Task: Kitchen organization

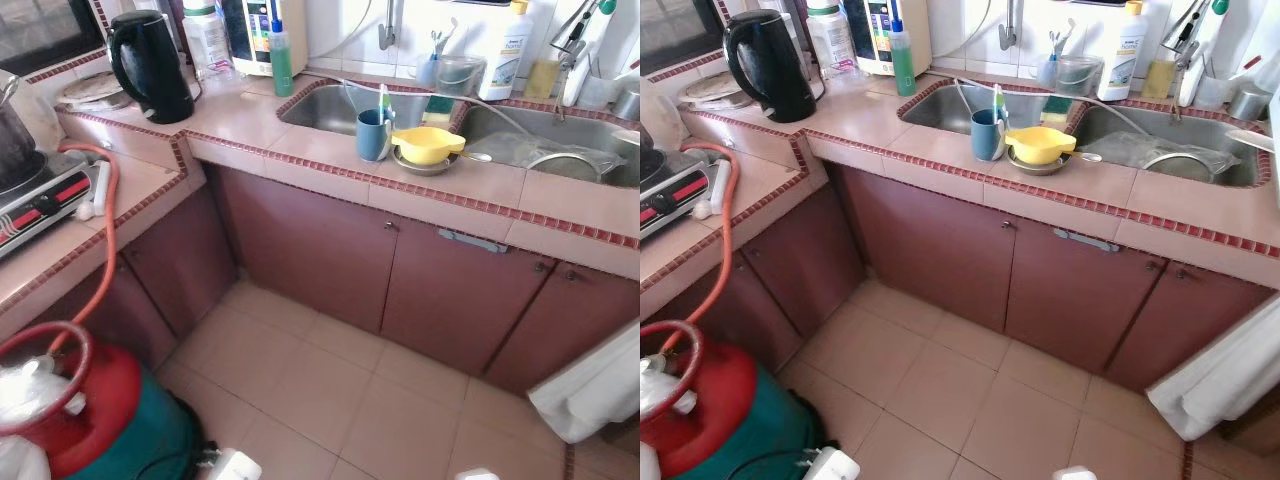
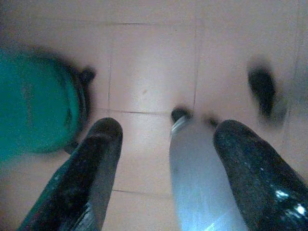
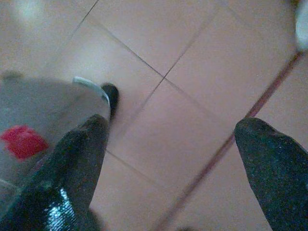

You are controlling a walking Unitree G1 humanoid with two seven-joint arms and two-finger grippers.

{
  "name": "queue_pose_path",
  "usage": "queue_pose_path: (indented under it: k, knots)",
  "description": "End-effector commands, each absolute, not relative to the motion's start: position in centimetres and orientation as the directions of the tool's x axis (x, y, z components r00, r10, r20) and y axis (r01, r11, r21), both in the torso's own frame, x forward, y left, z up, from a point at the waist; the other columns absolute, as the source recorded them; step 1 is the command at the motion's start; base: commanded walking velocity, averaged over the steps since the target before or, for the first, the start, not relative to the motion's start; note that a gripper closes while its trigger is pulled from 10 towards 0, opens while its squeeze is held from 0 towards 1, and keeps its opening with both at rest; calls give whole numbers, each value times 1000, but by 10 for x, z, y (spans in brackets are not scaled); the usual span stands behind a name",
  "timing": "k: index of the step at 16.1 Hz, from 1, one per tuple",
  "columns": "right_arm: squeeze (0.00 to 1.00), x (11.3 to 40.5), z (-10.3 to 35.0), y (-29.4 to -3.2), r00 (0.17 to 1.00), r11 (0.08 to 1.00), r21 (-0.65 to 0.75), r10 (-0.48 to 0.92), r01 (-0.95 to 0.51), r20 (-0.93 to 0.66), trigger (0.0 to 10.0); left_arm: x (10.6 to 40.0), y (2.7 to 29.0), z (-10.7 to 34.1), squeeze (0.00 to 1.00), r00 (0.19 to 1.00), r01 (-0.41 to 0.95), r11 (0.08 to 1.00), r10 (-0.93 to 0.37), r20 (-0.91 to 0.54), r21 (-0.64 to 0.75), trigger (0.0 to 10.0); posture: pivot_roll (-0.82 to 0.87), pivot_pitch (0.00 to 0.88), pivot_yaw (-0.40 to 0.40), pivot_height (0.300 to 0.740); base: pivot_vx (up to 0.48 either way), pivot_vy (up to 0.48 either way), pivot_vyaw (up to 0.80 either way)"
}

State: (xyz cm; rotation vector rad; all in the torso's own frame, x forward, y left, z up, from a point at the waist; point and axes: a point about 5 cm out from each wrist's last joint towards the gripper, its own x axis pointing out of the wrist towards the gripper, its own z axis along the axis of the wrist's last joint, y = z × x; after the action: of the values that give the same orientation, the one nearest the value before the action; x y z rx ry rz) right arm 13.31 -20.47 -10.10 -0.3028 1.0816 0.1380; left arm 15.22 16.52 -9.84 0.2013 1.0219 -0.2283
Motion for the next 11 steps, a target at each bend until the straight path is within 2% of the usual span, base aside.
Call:
queue_pose_path:
  k: [1,7,11]
  knots:
    - [0,149,-97,-189,509,936,-155,30,-317,-860,10000,157,167,-96,0,539,208,978,-93,-837,26,10000,2,0,-3,740,0,0,0]
    - [0,151,-96,-189,526,935,-165,26,-313,-850,10000,165,167,-92,0,571,227,973,-102,-815,37,10000,-3,0,-2,740,0,0,0]
    - [0,170,-87,-190,590,967,-122,35,-224,-806,10000,200,163,-73,0,684,226,973,-128,-718,42,10000,-3,0,-6,740,0,0,0]
